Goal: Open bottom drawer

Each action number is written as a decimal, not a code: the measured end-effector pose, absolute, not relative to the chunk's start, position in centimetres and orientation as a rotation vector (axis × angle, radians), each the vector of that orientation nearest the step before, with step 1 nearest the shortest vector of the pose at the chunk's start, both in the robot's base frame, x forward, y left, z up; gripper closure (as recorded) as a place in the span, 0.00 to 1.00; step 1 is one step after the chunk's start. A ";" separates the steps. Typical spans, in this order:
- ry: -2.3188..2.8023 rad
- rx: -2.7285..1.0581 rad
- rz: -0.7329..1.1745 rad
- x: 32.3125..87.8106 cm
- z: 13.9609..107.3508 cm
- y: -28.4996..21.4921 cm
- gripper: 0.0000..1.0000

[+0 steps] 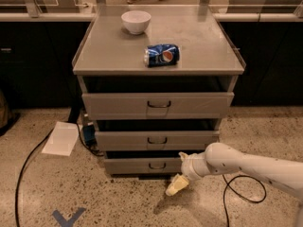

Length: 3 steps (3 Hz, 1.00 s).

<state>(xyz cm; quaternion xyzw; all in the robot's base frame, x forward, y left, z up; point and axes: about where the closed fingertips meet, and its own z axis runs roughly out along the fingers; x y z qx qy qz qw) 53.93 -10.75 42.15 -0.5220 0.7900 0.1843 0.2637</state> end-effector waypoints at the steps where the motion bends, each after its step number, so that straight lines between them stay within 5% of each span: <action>1: 2.124 -1.465 0.550 55.5 37.5 -9.3 0.00; 3: 2.151 -1.485 0.573 56.1 33.7 -8.1 0.00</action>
Offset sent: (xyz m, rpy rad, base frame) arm 0.0335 0.0334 -0.1213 -0.0224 0.0997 0.0586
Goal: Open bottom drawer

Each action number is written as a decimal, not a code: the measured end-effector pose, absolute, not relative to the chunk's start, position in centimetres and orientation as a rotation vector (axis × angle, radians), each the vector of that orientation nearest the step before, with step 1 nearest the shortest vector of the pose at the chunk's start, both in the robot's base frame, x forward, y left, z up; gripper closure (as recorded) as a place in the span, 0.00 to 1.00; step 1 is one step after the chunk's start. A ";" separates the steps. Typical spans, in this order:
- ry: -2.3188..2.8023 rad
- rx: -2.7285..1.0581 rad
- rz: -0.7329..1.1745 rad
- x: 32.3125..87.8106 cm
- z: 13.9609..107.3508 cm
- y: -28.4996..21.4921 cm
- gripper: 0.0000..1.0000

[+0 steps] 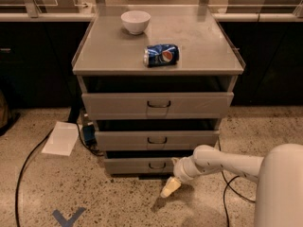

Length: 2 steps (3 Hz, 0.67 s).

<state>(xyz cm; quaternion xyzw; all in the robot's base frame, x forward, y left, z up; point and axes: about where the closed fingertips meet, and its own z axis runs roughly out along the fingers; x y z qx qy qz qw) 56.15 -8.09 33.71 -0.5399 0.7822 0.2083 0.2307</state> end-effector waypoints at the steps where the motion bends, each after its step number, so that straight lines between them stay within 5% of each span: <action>1: 2.143 -1.495 0.580 56.9 31.5 -7.0 0.00; 2: 2.143 -1.512 0.618 57.9 28.2 -5.3 0.00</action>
Offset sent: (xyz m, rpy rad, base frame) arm 0.0614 0.0481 -0.1053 0.0385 0.0408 0.0276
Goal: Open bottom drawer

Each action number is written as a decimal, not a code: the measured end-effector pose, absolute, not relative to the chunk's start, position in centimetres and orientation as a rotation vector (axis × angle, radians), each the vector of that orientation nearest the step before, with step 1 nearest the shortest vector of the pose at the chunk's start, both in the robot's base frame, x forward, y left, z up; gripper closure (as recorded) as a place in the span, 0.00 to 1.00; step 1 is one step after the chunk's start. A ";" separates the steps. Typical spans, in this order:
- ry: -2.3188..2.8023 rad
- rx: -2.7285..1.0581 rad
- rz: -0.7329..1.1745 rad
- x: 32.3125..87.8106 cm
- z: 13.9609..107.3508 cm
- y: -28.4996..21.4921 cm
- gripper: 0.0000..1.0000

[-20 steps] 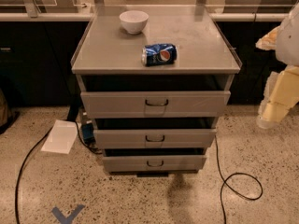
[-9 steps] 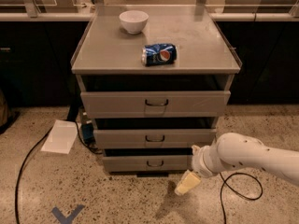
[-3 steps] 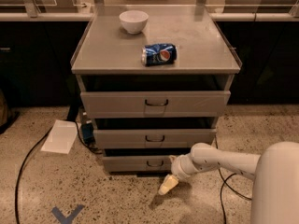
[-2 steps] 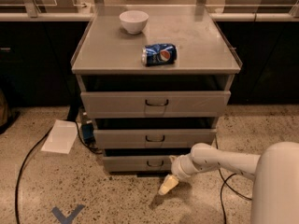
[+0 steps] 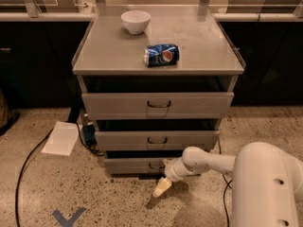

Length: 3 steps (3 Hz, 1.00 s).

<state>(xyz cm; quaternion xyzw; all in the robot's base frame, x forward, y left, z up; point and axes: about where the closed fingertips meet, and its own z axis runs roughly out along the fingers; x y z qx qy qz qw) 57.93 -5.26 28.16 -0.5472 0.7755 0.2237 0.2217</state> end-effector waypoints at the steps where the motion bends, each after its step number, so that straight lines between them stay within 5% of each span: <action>1: 2.168 -1.455 0.587 61.3 24.7 -4.1 0.00; 3: 2.197 -1.455 0.581 63.3 20.5 -2.9 0.00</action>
Offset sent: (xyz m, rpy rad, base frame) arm 0.0249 0.0097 -0.0289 -0.0042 -0.0041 -0.0381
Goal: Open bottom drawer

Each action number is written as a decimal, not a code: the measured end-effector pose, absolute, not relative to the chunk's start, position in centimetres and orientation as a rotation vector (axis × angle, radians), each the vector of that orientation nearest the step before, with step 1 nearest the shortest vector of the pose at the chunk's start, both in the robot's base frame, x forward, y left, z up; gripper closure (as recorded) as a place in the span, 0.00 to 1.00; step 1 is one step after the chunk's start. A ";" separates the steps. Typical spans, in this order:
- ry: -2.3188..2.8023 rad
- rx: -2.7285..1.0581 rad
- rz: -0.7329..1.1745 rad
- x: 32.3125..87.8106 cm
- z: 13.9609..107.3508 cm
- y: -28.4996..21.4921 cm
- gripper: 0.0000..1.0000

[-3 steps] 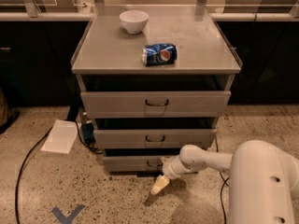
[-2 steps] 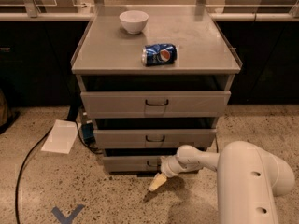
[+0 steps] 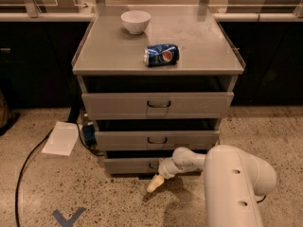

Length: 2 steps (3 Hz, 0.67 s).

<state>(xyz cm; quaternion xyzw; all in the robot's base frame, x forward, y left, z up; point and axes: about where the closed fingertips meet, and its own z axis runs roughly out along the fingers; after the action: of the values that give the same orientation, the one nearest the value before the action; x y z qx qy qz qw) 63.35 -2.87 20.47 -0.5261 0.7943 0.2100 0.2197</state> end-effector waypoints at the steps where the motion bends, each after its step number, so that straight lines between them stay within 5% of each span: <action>1: 2.195 -1.446 0.573 64.0 20.5 -2.9 0.00; 2: 2.184 -1.442 0.557 64.0 21.4 -3.1 0.00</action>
Offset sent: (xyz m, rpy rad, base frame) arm 0.0109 -0.0084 0.0259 -0.0017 -0.0527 -0.0211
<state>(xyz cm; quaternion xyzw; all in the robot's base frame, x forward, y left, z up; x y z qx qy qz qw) 64.03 -3.09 21.44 -0.5244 0.7942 0.2026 0.2306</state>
